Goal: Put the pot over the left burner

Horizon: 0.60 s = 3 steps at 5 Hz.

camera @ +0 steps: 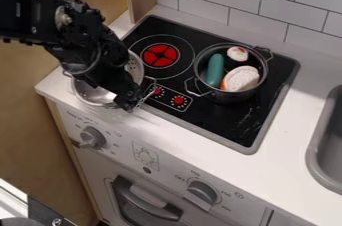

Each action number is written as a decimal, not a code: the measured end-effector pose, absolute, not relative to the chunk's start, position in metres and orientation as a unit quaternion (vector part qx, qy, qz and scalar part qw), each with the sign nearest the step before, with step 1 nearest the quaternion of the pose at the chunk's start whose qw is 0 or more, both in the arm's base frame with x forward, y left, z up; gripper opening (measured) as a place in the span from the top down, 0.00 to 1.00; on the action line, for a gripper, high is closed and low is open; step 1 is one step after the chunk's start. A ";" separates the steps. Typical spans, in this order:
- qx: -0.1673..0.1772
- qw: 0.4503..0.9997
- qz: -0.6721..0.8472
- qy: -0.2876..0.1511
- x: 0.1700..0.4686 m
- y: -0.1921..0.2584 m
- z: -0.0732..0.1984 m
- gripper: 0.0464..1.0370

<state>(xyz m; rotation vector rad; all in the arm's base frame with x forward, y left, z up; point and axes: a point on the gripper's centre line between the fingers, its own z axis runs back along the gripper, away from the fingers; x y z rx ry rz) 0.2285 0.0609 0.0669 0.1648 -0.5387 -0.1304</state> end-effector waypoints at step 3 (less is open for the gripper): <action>0.107 0.955 -0.077 -0.265 0.231 0.068 0.053 0.04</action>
